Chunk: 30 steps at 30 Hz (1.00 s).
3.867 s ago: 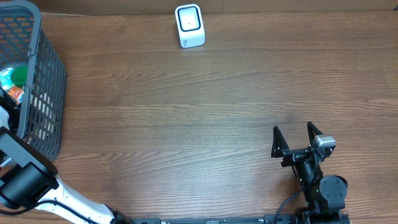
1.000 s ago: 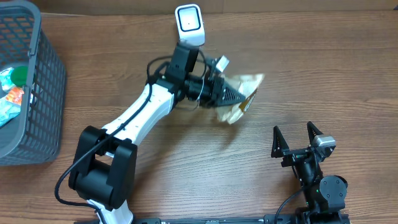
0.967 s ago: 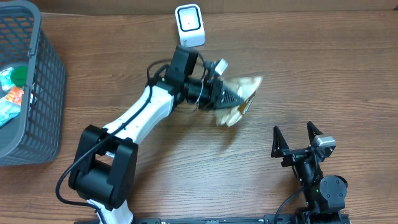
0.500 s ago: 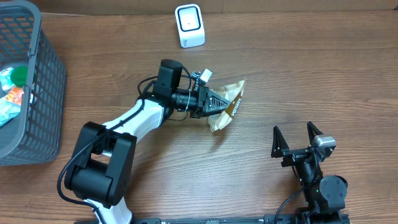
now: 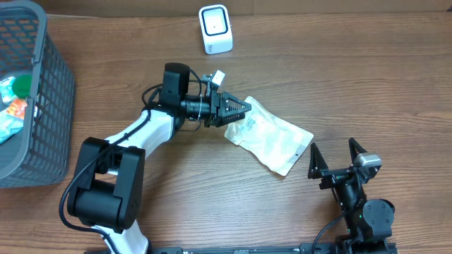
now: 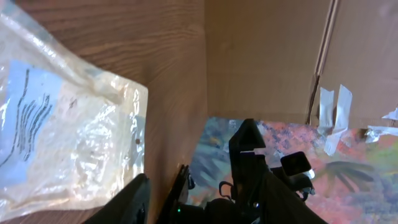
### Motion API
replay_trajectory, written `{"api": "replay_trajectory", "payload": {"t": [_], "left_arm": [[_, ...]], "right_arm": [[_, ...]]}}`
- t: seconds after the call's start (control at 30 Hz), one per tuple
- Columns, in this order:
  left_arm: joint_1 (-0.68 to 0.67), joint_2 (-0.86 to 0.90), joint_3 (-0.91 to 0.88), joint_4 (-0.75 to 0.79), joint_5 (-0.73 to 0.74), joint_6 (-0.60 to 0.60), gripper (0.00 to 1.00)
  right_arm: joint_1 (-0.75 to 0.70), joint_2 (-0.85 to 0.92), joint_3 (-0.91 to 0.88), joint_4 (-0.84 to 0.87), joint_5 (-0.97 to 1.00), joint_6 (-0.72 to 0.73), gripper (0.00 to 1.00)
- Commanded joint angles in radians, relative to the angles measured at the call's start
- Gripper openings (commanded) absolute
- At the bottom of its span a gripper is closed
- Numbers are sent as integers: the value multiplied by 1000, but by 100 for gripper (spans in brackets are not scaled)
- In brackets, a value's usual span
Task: Scan the item barcode
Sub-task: 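Move the left gripper back over the grey basket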
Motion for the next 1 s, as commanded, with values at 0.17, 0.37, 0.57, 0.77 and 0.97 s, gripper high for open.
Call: {"api": "replay_trajectory", "payload": {"t": [0.17,0.37,0.57,0.77,0.97], "left_arm": [[95,-213,100,29,-31,0,51],[214,-296,266,10,-39,-4,57],[312,-302,394,-93,-102,-2,57],[398,-302,489,-221,-160,68,57],[437,-302,638,-515,-277,262,59]], "right_arm": [[-3,-12,-11,4,-5,-4,100],[-3,-12,-11,4,-5,-4,100],[-3,-12,-11,4,-5,-4,100],[-3,-12,-11,4,-5,-4,100],[-3,-12,-11,4,-5,-4,100]]}}
